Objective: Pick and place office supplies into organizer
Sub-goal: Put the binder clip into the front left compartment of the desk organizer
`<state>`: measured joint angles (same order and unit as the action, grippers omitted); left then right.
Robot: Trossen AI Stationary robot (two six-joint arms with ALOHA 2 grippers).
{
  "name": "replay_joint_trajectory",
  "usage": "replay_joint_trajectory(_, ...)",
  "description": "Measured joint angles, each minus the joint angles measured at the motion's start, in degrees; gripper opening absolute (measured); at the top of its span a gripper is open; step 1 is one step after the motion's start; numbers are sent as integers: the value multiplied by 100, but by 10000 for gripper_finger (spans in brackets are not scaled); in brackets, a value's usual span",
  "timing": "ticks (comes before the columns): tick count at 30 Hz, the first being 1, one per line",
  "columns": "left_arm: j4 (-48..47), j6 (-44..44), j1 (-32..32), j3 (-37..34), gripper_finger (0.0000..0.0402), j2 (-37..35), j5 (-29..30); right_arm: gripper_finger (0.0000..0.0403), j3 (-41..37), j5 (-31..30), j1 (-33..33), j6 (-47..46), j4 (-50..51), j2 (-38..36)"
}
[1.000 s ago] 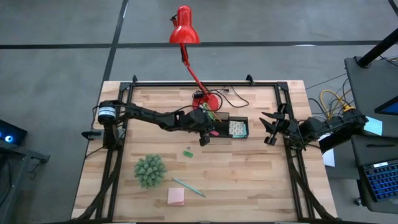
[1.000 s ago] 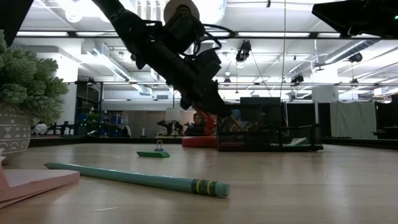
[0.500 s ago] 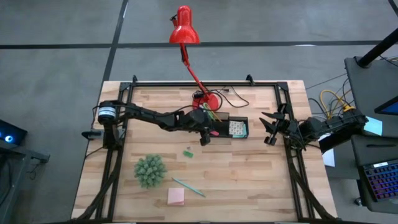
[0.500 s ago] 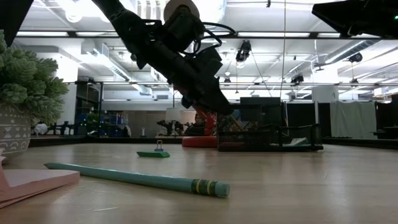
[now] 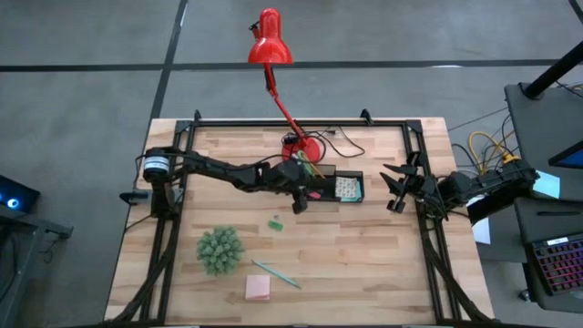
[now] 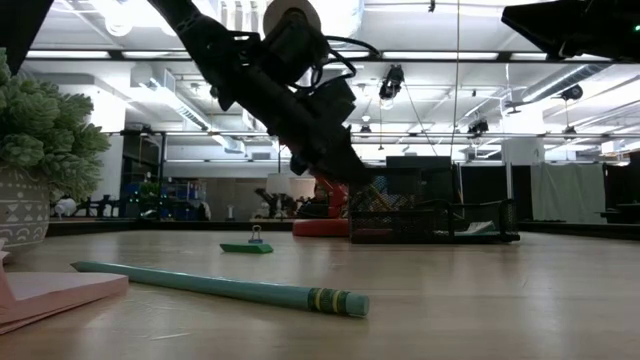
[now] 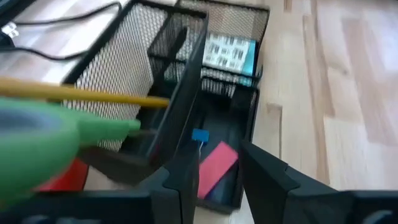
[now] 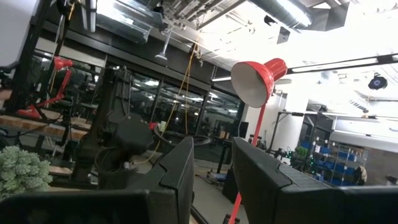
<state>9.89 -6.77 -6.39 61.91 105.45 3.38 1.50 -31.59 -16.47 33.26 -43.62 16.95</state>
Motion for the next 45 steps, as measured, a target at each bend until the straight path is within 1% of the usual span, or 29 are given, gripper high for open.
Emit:
replay_joint_trajectory(8, -1016, 4, 4, 0, 98, -277, -5, 100, 0, 0, 0, 0, 0, 0)
replay_joint_trajectory(14, -2090, -67, 76, 0, 99, -760, -55, 100, -2, 0, -1, 0, 0, 0)
replay_joint_trajectory(16, -2489, -247, 111, 0, 99, -942, -119, 100, -2, 0, -2, 0, 2, -2)
replay_joint_trajectory(22, -3358, -1257, 200, 2, 99, -1403, -345, 100, -2, -1, -2, 0, 0, -2)
replay_joint_trajectory(25, -3611, -1687, 261, 2, 99, -1499, -421, 100, -2, 0, -2, 0, -2, 0)
replay_joint_trajectory(30, -3795, -2205, 299, 4, 99, -1447, -777, 100, -2, 0, -2, 0, -4, -2)
replay_joint_trajectory(36, -4135, -2595, 334, 10, 99, -1203, -825, 100, -2, 0, -2, -2, -4, 0)
replay_joint_trajectory(40, -4219, -2775, 393, 13, 99, -1134, -890, 100, -2, 0, 0, -2, -7, 2)
replay_joint_trajectory(45, -4184, -2974, 521, 20, 97, -1130, -820, 100, -2, 0, -1, -1, -7, -2)
